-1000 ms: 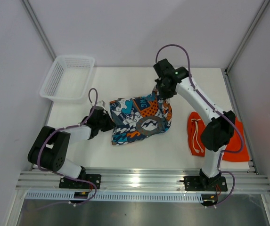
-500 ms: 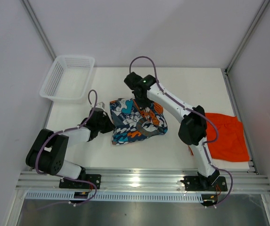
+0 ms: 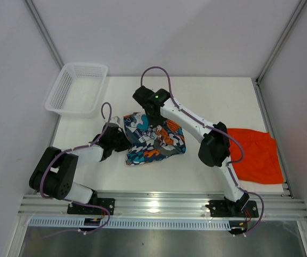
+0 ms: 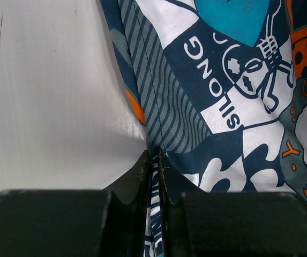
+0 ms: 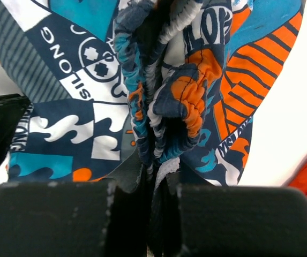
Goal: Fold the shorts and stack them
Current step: Fold the shorts
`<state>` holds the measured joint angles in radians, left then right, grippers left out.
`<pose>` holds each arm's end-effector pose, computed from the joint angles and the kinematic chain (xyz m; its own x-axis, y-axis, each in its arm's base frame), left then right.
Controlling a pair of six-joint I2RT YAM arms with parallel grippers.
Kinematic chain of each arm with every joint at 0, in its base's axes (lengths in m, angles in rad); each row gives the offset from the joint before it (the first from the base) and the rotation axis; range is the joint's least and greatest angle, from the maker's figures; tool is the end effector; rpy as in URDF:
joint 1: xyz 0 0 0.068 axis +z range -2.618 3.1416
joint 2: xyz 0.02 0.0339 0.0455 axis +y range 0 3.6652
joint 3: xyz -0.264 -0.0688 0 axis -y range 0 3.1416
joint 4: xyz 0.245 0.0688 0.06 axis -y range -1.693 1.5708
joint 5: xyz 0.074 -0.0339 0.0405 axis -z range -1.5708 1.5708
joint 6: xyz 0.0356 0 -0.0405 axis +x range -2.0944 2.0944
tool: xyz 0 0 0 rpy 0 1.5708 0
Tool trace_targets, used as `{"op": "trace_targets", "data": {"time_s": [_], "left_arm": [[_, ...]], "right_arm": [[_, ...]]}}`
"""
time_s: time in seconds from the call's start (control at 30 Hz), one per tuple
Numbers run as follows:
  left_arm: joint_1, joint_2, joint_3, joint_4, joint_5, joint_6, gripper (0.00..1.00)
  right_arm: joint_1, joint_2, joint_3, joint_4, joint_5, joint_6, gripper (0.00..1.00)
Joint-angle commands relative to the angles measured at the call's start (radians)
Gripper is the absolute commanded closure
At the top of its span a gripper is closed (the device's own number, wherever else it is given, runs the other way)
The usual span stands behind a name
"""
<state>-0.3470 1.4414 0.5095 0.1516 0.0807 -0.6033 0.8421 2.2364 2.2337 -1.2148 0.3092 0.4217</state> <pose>0.2417 -0.0904 0.1374 -0.7677 -0.3237 -0.5531 -0.0518 0.8916 -0.4499 0.3181 0.3401 0.2792 -0.8322 -0.3469 -0.4325 -0.3287 0.9369 -0.1189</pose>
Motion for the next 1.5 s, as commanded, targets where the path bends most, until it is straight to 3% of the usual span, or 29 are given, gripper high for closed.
{"op": "trace_targets", "data": {"time_s": [0.0, 0.47, 0.87, 1.13, 1.17, 1.33, 1.43, 1.47], "left_arm": [[-0.012, -0.021, -0.012, -0.023, -0.018, -0.001, 0.87], [-0.012, -0.033, -0.02, -0.038, -0.027, 0.002, 0.88], [-0.014, -0.096, -0.043, -0.083, -0.035, -0.003, 0.88], [-0.014, -0.139, -0.078, -0.077, -0.036, -0.01, 0.87], [-0.014, -0.136, -0.081, -0.073, -0.036, -0.01, 0.87], [-0.017, -0.125, -0.092, -0.057, -0.03, -0.012, 0.87], [-0.021, -0.122, -0.098, -0.049, -0.029, -0.016, 0.87], [-0.026, -0.124, -0.097, -0.049, -0.029, -0.018, 0.87]], "right_arm": [[0.017, -0.006, 0.03, 0.035, -0.019, 0.048, 1.0], [0.069, -0.028, -0.063, 0.104, -0.056, 0.061, 1.0], [0.055, -0.012, -0.291, 0.348, -0.117, 0.132, 1.0], [0.055, 0.048, -0.316, 0.429, -0.159, 0.164, 1.0], [0.055, 0.051, -0.321, 0.439, -0.162, 0.169, 0.98], [0.042, 0.008, -0.388, 0.523, -0.208, 0.216, 0.68], [0.025, -0.064, -0.475, 0.621, -0.242, 0.259, 0.75], [0.02, -0.081, -0.494, 0.667, -0.243, 0.264, 0.92]]}}
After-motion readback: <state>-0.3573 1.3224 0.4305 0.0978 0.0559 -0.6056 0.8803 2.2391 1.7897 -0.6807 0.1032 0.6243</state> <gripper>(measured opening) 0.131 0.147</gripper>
